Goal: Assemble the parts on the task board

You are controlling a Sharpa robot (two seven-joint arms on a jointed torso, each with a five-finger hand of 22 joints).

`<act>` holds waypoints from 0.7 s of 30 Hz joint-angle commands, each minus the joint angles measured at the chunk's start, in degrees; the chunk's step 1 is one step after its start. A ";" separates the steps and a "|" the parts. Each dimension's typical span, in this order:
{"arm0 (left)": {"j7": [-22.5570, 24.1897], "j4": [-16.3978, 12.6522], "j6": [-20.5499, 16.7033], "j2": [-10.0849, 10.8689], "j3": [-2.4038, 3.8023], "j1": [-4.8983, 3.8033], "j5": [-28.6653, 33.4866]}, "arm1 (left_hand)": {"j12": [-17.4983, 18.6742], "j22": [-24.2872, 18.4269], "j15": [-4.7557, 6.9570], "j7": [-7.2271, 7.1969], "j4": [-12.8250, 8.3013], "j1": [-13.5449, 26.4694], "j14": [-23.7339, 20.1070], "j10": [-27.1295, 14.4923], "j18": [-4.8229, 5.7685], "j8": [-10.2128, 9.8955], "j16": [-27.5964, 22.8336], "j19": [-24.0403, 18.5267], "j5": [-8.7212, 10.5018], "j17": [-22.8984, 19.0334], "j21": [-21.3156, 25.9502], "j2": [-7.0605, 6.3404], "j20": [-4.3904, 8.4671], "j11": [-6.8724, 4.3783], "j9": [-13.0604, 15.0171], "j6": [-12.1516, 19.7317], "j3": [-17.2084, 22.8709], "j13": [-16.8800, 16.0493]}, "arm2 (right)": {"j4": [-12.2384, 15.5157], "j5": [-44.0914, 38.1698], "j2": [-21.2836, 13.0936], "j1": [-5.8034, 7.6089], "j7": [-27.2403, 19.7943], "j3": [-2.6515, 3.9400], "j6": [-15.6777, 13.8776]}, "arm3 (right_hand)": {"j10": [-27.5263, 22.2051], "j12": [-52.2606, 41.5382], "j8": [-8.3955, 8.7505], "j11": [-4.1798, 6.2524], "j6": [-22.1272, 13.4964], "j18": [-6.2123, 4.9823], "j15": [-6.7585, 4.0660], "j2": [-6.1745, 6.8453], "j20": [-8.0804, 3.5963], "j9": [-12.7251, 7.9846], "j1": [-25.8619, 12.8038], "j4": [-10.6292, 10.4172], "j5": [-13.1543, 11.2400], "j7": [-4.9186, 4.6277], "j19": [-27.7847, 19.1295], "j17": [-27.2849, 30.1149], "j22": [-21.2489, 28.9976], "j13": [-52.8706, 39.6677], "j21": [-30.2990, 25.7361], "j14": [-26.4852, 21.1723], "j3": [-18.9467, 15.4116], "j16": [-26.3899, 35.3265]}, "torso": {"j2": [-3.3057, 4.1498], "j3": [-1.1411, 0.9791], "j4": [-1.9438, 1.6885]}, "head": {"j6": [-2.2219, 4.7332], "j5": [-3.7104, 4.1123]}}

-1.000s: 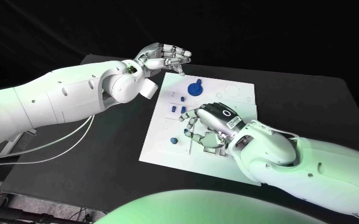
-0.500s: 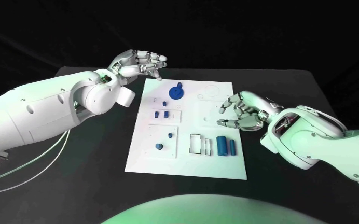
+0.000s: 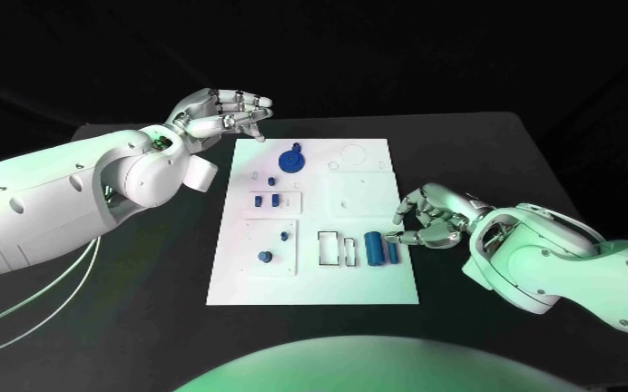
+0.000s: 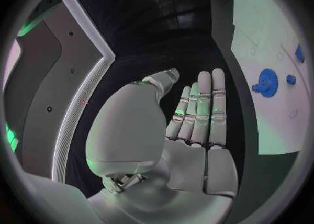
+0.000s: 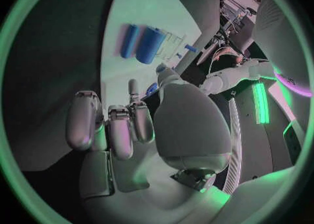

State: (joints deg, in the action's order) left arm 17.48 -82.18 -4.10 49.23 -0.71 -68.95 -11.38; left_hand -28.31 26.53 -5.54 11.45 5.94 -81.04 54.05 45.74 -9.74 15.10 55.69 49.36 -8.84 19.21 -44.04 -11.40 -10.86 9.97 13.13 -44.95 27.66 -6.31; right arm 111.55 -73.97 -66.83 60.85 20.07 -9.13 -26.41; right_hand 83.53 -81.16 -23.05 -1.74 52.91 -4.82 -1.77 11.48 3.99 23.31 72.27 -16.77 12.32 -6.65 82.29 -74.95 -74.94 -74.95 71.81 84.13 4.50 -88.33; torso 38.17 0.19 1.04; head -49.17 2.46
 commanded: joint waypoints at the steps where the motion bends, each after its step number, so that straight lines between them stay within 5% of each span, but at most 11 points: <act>1: 0.43 -0.20 0.29 0.04 0.00 0.04 0.10 | -0.20 -0.05 -0.05 2.20 -0.02 0.21 -0.40 -0.33 -0.72 0.20 0.25 0.31 0.15 0.08 0.20 0.36 0.03 -0.03 0.05 0.43 -0.42 -0.05 | 0.45 -4.41 0.33 -0.60 3.75 -0.02 0.21 | 0.29 -0.35 -0.44 0.05 0.08 0.78 -0.41 -0.66 -0.07 0.08 -0.42 -0.03 -0.01 0.47 0.31 -10.50 -4.10 -5.62 0.22 4.97 -0.79 -0.30 | 0.04 0.06 -0.06 | -0.19 -0.01; 21: 0.25 -0.09 0.47 0.26 -0.01 0.06 0.10 | -0.20 -0.05 -0.05 2.20 -0.02 0.21 -0.40 -0.33 -0.72 0.20 0.25 0.31 0.15 0.08 0.20 0.36 0.03 -0.03 0.05 0.43 -0.42 -0.05 | -0.02 -6.04 3.27 -2.23 4.25 -0.05 1.46 | 0.45 -0.28 -1.06 0.45 1.35 0.86 -0.70 -2.80 -0.29 0.11 -2.45 -0.10 0.48 0.96 0.50 -10.86 -4.52 -5.83 0.55 5.03 -3.61 -0.42 | 0.07 0.03 0.00 | -0.33 -0.56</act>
State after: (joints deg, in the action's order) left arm 17.48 -82.17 -4.12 49.55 -0.75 -68.89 -11.38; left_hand -28.30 26.54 -5.54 11.45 5.94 -81.04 54.05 45.76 -9.74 15.09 55.69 49.36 -8.84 19.21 -44.04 -11.40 -10.85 9.94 13.11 -44.95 27.66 -6.29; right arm 111.58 -78.71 -63.69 58.72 23.59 -9.16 -26.29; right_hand 83.73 -81.37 -23.78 -1.54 53.93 -4.82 -1.97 8.99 3.79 23.36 69.78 -16.85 12.64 -5.63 82.49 -74.93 -74.92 -74.93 72.00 83.93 1.11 -88.54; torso 38.23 0.26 1.04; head -49.48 1.94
